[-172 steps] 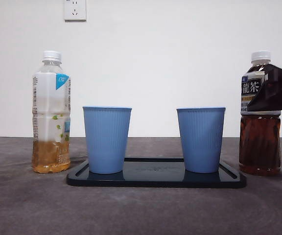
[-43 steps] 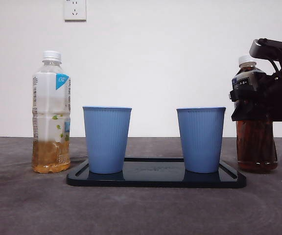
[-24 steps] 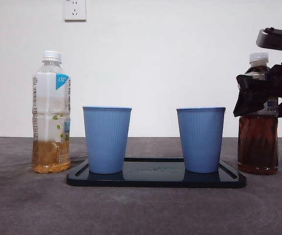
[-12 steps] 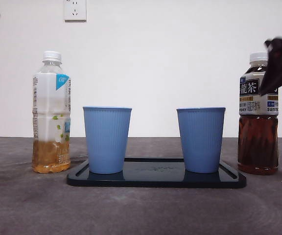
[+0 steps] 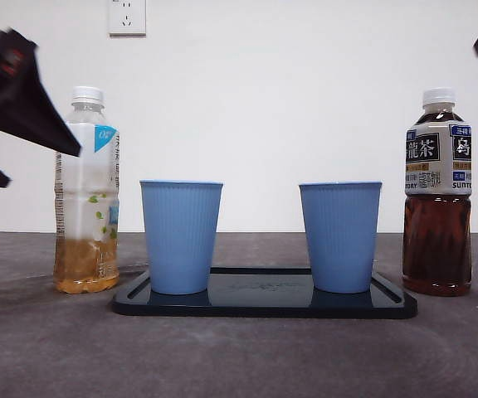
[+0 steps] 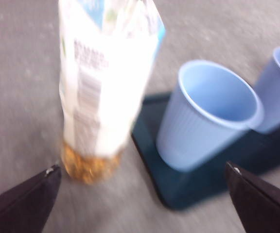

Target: Pour the drink into the cup

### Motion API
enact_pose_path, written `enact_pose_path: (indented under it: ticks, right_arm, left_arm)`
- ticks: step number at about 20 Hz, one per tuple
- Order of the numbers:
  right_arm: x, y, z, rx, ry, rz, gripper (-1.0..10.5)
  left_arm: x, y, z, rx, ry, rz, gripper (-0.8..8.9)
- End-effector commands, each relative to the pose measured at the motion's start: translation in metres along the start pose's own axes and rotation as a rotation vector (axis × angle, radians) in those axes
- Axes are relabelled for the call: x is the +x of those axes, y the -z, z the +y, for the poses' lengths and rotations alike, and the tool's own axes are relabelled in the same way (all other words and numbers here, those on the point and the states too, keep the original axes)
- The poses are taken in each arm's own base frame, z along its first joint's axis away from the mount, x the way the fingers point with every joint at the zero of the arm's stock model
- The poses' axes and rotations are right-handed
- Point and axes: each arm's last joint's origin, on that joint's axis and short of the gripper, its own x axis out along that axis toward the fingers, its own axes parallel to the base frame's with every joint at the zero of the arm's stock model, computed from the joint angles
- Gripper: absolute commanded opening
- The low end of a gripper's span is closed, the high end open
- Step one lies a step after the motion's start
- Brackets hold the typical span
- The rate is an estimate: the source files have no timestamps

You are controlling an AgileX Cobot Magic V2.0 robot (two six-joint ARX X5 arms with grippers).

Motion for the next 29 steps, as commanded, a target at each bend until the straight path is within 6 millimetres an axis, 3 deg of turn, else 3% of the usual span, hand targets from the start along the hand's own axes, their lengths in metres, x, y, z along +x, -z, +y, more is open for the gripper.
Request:
enact_pose_path:
  ticks: [1, 11, 22, 29]
  right_arm:
    - [-0.009, -0.002, 0.003, 0.011, -0.017, -0.024, 4.4]
    - [-0.024, 0.001, 0.005, 0.002, -0.059, -0.064, 4.4]
    - [-0.024, 0.001, 0.006, 0.001, -0.081, -0.056, 4.4]
    - [-0.024, 0.001, 0.006, 0.000, -0.081, -0.056, 4.4]
  left_arm:
    - [0.016, 0.000, 0.003, 0.013, -0.031, -0.026, 5.98]
    - [0.072, 0.014, 0.019, 0.051, -0.052, -0.080, 5.94]
    - [0.090, 0.019, 0.025, 0.063, -0.090, -0.159, 5.76]
    - [0.094, 0.022, 0.027, 0.063, -0.090, -0.155, 3.33]
